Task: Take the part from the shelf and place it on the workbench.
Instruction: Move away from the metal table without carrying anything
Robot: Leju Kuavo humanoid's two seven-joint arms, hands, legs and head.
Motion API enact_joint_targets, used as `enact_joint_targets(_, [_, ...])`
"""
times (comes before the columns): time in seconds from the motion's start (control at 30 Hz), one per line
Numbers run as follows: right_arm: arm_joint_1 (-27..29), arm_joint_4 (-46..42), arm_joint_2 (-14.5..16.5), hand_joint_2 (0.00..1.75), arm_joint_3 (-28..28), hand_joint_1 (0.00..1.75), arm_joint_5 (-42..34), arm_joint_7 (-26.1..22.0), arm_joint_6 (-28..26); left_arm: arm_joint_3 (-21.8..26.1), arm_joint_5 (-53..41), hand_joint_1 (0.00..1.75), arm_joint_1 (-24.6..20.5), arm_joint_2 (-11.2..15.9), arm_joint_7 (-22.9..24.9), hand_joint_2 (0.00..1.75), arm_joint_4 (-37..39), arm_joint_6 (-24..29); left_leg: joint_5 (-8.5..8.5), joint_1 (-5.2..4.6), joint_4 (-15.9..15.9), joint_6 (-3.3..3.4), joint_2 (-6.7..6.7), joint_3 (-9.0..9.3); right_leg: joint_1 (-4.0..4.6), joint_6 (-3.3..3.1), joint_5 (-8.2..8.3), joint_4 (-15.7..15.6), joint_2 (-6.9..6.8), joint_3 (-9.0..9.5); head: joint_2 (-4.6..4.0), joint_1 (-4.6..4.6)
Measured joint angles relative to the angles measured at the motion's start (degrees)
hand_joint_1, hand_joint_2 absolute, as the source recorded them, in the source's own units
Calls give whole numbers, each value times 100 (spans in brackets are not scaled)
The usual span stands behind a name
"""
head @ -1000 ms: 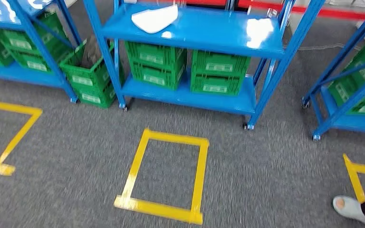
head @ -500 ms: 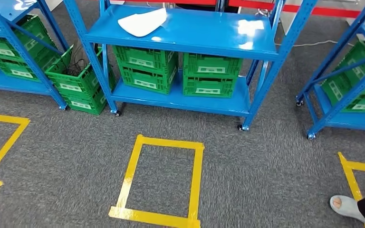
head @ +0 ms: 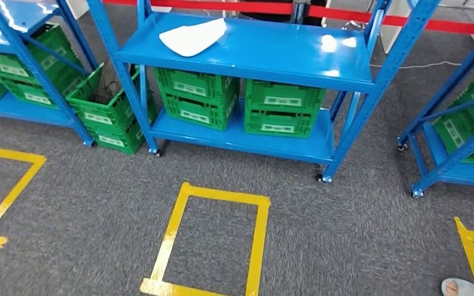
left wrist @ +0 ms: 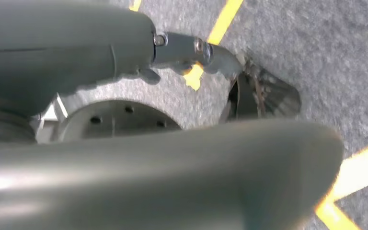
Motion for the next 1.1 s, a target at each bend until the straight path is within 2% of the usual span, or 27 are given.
enact_joint_targets(0.07, [-18, -1, 0, 0, 12, 0, 3, -2, 16, -2, 4, 0, -8, -3, 2, 0, -1, 0, -281, -3, 594, -10, -1, -456, 10, -44, -50, -12, 16, 48, 0, -63])
enact_joint_targets(0.1, [-21, -1, 1, 0, 23, 0, 4, -2, 27, -3, 6, 0, -6, -3, 3, 0, -1, 2, -414, -3, 761, -13, -1, -649, 14, -51, -85, -12, 29, 77, 0, -85])
enact_joint_targets(0.13, [-20, 0, 2, 0, 34, 0, 6, 0, 39, -4, 8, 0, 2, -1, 5, 0, -1, 5, -459, -4, 784, -11, -1, -770, 16, -51, -126, -12, 45, 119, 0, -99])
enact_joint_targets(0.17, [-14, 1, 3, 0, 44, 0, 6, 2, 49, -4, 9, 0, 17, 3, 9, 0, 0, 9, -362, -4, 633, -4, 0, -808, 17, -44, -171, -12, 62, 175, 0, -119])
enact_joint_targets(0.23, [6, 2, 5, 0, 59, 0, 6, 8, 63, -4, 12, 0, 48, 19, 19, 0, 4, 16, 177, -13, -8, 32, 0, -707, 18, -8, -270, -11, 82, 282, 0, -175])
enact_joint_targets(0.27, [16, 3, 6, 0, 68, 0, 6, 12, 70, -5, 12, 0, 56, 26, 26, 0, 6, 16, 275, -26, -262, 42, 2, -668, 22, 21, -317, -4, 92, 328, 0, -199])
enact_joint_targets(0.3, [18, 3, 8, 0, 77, 0, 6, 16, 83, -6, 13, 0, 53, 32, 31, 0, 7, 14, 312, -41, -417, 60, 2, -638, 26, 64, -364, -5, 91, 330, 0, -220])
enact_joint_targets(0.37, [6, 3, 11, 0, 87, 0, 6, 37, 118, -8, 12, 0, 52, 35, 44, 0, 6, 10, 232, -55, -496, 117, -5, -610, 39, 157, -388, 53, 88, 394, 0, -233])
enact_joint_targets(0.43, [-6, 3, 11, 0, 92, 0, 4, 65, 159, -11, 10, 0, 65, 30, 57, 0, 5, 11, 412, -31, -582, 204, 0, -435, 40, 232, -423, 189, 74, 430, 0, -217])
enact_joint_targets(0.47, [-10, 3, 10, 0, 93, 0, 4, 80, 178, -13, 9, 0, 63, 28, 63, 0, 6, 11, 441, -22, -601, 234, 7, -339, 33, 258, -488, 344, 69, 365, 0, -188])
enact_joint_targets(0.5, [-17, 3, 9, 0, 95, 0, 4, 90, 195, -15, 6, 0, 55, 27, 65, 0, 6, 11, 438, -18, -618, 253, 13, -271, 20, 282, -595, 592, 62, 222, 0, -155])
enact_joint_targets(0.57, [-24, 3, 9, 0, 97, 0, 4, 109, 227, -17, -2, 0, 34, 32, 64, 0, 6, 10, 399, -30, -639, 273, 10, -220, -2, 323, -903, 1219, 57, -210, 0, -93])
enact_joint_targets(0.6, [-21, 3, 9, 0, 98, 0, 3, 117, 240, -19, -4, 0, 31, 32, 63, 0, 5, 9, 370, -36, -645, 277, 5, -194, -8, 335, -1030, 1417, 56, -405, 0, -75])
enact_joint_targets(0.63, [-14, 3, 9, 0, 99, 0, 2, 124, 250, -20, -6, 0, 33, 33, 62, 0, 5, 9, 331, -41, -651, 277, -4, -153, -9, 337, -1071, 1454, 56, -527, 0, -60])
enact_joint_targets(0.67, [-3, 3, 9, 0, 101, 0, 1, 130, 255, -21, -6, 0, 37, 34, 62, 0, 5, 9, 285, -48, -653, 275, -14, -96, -9, 324, -961, 1283, 56, -555, 0, -37])
enact_joint_targets(0.73, [32, 5, 3, 0, 102, 0, 0, 140, 257, -23, -6, 0, 48, 29, 65, 0, 5, 9, 187, -61, -661, 264, -27, 6, 7, 256, -392, 637, 60, -477, 0, 11])
enact_joint_targets(0.77, [48, 8, -1, 0, 102, 0, -1, 144, 258, -25, -6, 0, 52, 26, 66, 0, 5, 9, 143, -64, -676, 247, -36, 43, 27, 216, -195, 372, 53, -440, 0, 27])
enact_joint_targets(0.8, [51, 9, -6, 0, 104, 0, -2, 146, 258, -27, -6, 0, 51, 20, 65, 0, 4, 9, 102, -61, -698, 218, -42, 55, 53, 174, -84, 216, 50, -402, 0, 36])
enact_joint_targets(0.87, [40, 9, -9, 0, 109, 0, -3, 149, 260, -30, -7, 0, 43, 10, 64, 0, 2, 8, 92, -54, -719, 147, -54, 175, 99, 91, -108, 93, 41, -329, 0, 45])
enact_joint_targets(0.93, [35, 7, -9, 0, 116, 0, -4, 152, 261, -32, -9, 0, 32, 4, 64, 0, 0, 7, 127, -52, -684, 92, -46, 315, 95, 6, -31, -28, 57, -115, 0, 49])
enact_joint_targets(0.97, [35, 7, -12, 0, 120, 0, -4, 155, 261, -34, -10, 0, 28, 3, 65, 0, -1, 7, 131, -53, -622, 72, -42, 329, 80, -26, -23, -82, 58, 13, 0, 43])
enact_joint_targets(1.03, [28, 7, -19, 0, 126, 0, -5, 156, 261, -39, -13, 0, 20, -2, 64, 0, -2, 3, 38, -53, -297, 43, -36, 185, 59, -63, -53, -159, 51, 201, 0, -6])
enact_joint_targets(1.1, [3, 6, -24, 0, 131, 0, -5, 154, 265, -45, -13, 0, 7, -5, 65, 0, -3, -4, -190, -52, 214, 26, -30, -182, 56, -84, -109, -180, 52, 285, 0, -69])
